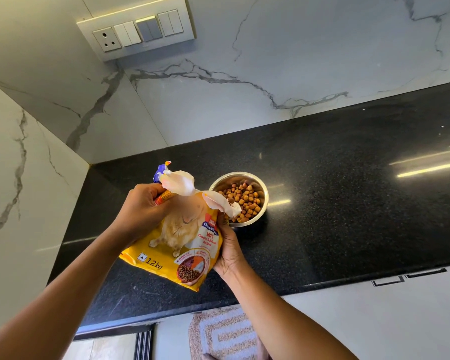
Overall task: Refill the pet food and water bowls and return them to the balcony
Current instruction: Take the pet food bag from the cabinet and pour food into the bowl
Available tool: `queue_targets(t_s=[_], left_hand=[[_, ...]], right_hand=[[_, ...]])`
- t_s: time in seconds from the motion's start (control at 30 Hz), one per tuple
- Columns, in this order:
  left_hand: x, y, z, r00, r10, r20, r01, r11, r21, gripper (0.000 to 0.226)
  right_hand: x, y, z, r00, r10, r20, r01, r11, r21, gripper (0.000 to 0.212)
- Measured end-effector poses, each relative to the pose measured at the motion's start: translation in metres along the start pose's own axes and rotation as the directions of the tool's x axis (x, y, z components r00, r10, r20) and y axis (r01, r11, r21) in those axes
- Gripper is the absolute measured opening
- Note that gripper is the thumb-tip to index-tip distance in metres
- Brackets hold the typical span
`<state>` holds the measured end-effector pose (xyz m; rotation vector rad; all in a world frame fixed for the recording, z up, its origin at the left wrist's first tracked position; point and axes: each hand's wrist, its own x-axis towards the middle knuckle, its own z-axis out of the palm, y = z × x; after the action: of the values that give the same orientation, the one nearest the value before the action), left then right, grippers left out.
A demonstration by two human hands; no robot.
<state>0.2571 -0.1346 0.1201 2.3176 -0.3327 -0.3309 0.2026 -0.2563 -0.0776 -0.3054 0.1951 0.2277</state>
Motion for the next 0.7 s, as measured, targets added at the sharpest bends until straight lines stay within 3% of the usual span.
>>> queue_targets(t_s=[0.57,0.7], left_hand=[[0.01,-0.002,-0.006,1.0,0.005,0.022,-0.006,0.999,0.046,0.013],[0.011,-0.001,-0.002,1.0,0.005,0.023,-0.006,0.998,0.062,0.028]], right_hand=[[0.0,0.006,0.0,0.997,-0.061,-0.039,0.062,0.998,0.022,0.082],[0.001,0.009,-0.004,0.999,-0.046,-0.025,0.047,0.999,0.02,0.091]])
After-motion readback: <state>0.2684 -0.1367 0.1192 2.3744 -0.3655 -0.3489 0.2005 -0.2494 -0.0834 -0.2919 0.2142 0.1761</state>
